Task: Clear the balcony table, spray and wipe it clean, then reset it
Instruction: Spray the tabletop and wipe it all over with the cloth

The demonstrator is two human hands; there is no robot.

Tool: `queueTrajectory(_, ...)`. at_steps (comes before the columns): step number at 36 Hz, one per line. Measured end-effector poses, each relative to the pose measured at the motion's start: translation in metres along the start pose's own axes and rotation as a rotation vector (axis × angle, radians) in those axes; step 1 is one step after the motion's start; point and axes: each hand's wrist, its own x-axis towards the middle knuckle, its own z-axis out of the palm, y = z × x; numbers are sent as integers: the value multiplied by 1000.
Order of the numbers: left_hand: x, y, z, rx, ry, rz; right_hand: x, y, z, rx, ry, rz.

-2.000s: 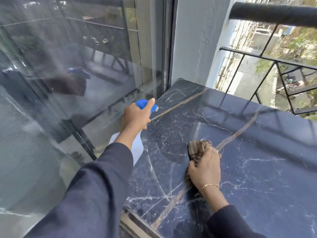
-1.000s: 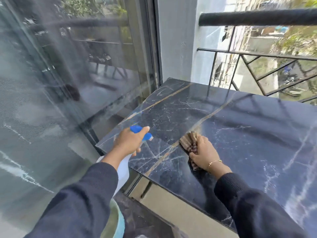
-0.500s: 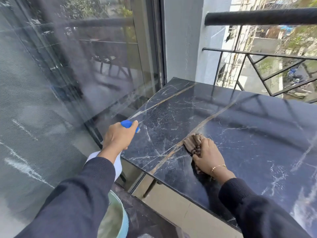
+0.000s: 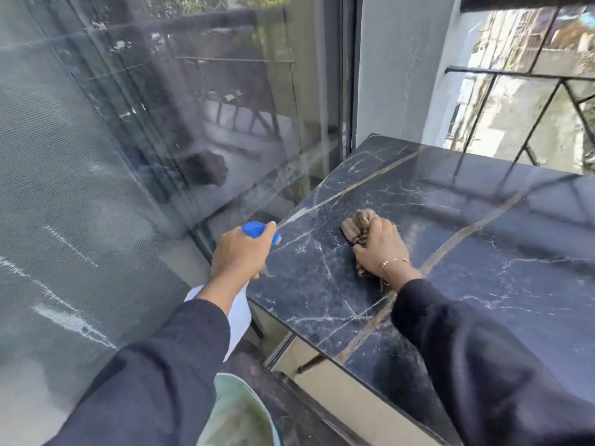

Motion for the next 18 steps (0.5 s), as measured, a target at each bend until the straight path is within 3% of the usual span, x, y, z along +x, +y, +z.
queueTrajectory(7,18,-10,3,-96,-31,-53,26,-47,27,2,-120,-222)
queueTrajectory(13,1,-11,11,-116,-43,-68,-18,-25,13,-39,-287,-431)
queueTrajectory(18,-32,-4,7,-125,-111,-48,-59,24,-18,-43,-255,-278)
